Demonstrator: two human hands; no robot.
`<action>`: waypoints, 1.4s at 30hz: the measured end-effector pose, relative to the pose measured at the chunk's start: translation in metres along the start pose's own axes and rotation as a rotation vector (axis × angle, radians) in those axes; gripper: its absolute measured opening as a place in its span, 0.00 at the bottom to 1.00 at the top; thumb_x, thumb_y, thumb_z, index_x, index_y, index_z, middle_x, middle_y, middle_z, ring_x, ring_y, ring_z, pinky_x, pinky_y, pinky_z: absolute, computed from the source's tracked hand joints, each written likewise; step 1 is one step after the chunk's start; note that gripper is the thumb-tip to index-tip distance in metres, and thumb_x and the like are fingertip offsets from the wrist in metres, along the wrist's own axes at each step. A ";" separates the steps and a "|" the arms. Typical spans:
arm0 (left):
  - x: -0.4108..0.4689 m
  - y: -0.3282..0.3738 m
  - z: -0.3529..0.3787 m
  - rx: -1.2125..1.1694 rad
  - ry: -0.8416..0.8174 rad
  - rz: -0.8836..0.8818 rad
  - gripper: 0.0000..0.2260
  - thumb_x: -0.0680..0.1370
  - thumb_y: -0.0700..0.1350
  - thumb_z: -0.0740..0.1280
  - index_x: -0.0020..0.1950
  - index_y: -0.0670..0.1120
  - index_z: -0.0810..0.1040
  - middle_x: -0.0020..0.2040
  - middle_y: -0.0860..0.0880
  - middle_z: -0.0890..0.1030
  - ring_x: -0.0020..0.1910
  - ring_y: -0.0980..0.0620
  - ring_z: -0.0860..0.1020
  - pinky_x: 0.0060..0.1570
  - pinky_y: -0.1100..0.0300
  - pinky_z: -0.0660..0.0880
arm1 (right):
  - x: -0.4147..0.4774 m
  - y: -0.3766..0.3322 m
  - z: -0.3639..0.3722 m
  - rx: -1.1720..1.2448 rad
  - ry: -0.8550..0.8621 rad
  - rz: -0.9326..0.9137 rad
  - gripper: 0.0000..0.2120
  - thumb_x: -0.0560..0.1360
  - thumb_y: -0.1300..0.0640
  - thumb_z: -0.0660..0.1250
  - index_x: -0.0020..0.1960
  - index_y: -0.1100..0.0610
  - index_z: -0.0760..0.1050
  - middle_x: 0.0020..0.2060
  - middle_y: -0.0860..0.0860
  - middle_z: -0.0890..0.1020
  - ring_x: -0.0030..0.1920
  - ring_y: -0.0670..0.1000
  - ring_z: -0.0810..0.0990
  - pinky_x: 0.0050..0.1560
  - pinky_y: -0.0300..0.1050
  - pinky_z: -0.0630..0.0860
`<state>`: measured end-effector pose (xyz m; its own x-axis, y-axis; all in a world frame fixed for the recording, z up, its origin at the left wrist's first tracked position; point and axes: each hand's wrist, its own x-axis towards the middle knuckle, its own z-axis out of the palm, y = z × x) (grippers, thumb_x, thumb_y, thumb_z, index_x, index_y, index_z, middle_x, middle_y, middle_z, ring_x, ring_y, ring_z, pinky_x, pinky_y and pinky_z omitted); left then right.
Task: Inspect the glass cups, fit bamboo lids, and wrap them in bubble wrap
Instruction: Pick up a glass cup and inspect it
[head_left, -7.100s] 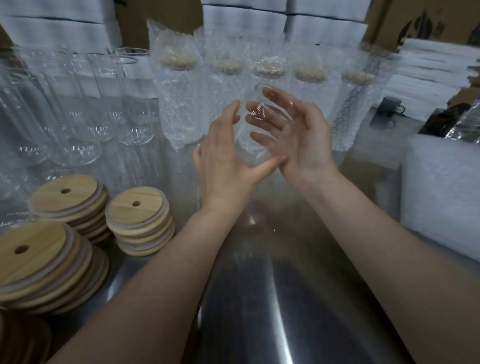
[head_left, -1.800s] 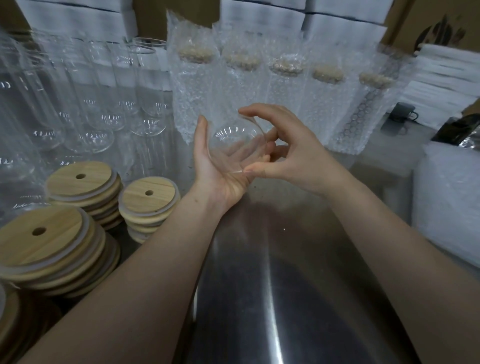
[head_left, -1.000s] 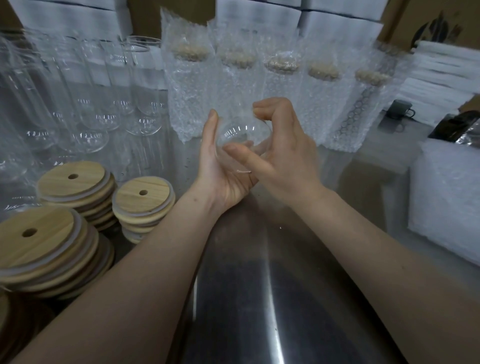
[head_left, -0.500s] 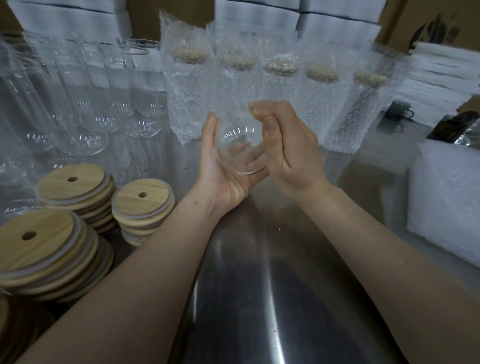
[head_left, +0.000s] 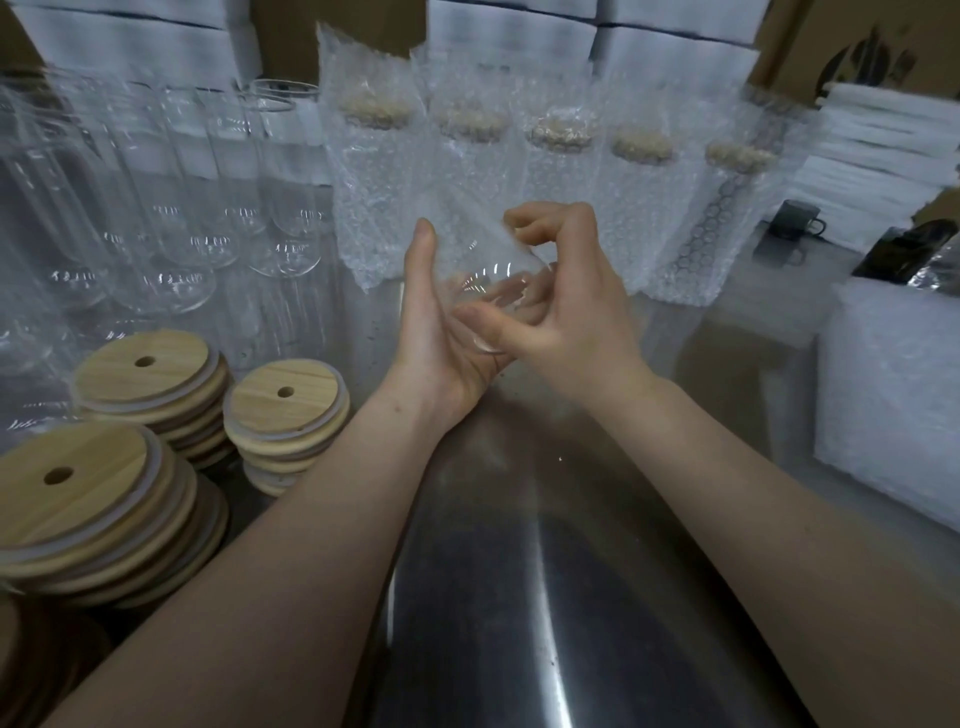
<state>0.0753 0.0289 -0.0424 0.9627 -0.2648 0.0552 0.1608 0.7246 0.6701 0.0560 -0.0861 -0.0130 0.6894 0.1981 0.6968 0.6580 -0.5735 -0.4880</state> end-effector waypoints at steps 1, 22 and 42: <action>-0.001 0.000 0.001 0.014 -0.007 0.009 0.33 0.75 0.71 0.57 0.54 0.42 0.81 0.67 0.35 0.75 0.60 0.38 0.79 0.62 0.47 0.73 | 0.000 0.000 0.001 -0.009 0.012 -0.003 0.29 0.65 0.34 0.67 0.57 0.49 0.63 0.60 0.47 0.75 0.47 0.43 0.76 0.47 0.48 0.75; -0.005 0.001 0.010 0.090 0.143 0.116 0.26 0.73 0.65 0.64 0.67 0.54 0.67 0.58 0.43 0.81 0.48 0.44 0.84 0.49 0.47 0.80 | 0.005 0.010 0.003 0.420 0.093 0.225 0.13 0.72 0.63 0.49 0.48 0.50 0.67 0.55 0.47 0.79 0.54 0.43 0.80 0.51 0.56 0.79; -0.010 -0.010 0.018 0.721 0.359 0.517 0.39 0.70 0.46 0.79 0.75 0.55 0.61 0.68 0.56 0.70 0.67 0.55 0.70 0.66 0.55 0.71 | 0.013 0.046 -0.012 -0.049 0.279 0.528 0.12 0.71 0.63 0.58 0.39 0.48 0.75 0.39 0.49 0.83 0.46 0.53 0.82 0.52 0.51 0.77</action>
<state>0.0599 0.0128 -0.0365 0.9058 0.2758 0.3218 -0.3597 0.0989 0.9278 0.0918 -0.1189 -0.0198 0.8093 -0.3366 0.4814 0.2286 -0.5745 -0.7859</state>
